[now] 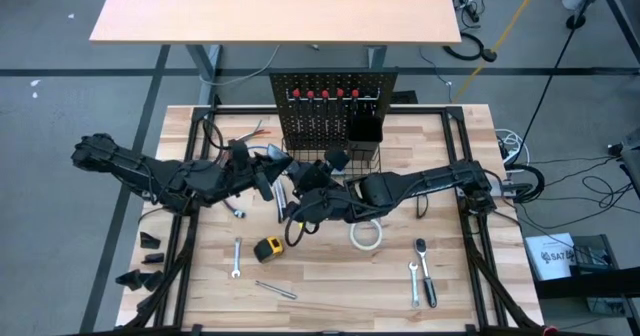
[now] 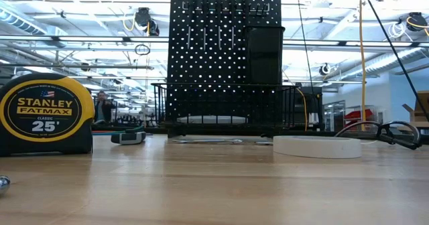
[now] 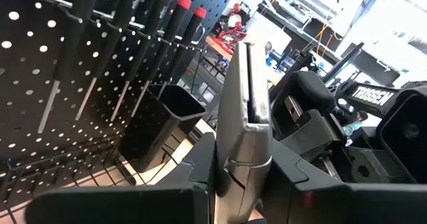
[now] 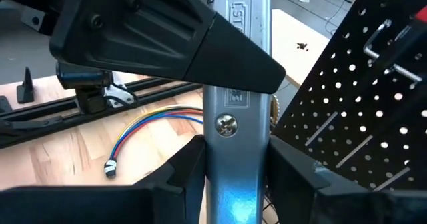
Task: Hang tools onto peg board
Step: Put the silver utility knife into the pegboard basket
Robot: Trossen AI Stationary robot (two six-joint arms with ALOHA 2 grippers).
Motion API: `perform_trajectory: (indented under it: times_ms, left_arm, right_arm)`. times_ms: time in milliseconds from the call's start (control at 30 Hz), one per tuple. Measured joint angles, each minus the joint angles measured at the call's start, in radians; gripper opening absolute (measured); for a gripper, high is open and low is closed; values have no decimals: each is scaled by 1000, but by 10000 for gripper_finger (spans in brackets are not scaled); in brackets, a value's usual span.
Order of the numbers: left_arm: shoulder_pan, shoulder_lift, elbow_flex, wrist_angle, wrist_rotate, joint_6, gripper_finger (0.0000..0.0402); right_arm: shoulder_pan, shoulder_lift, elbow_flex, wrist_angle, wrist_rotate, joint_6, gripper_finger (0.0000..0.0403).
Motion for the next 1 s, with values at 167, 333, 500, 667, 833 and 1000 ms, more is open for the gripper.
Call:
perform_trajectory:
  times_ms: [167, 333, 500, 667, 833, 1000]
  left_arm:
    - [0, -5, 0, 2, -3, 21, 66]
    - [0, -30, 0, -1, -2, 76, 66]
    - [10, -91, 0, -47, -37, 145, 66]
    - [46, -179, 1, -232, -41, 156, 66]
    - [99, -252, 49, -547, -29, 149, 66]
    - [186, -226, 170, -784, 81, 158, 66]
  right_arm:
    - [0, 0, 0, 12, -2, -29, 143]
    - [-1, -15, -1, 2, -69, -36, 195]
    - [0, -78, 0, -122, -223, 2, 248]
    - [10, -137, -1, -405, -275, 129, 275]
    - [44, -161, -1, -684, -210, 282, 276]
    - [72, -177, -24, -799, -246, 356, 271]
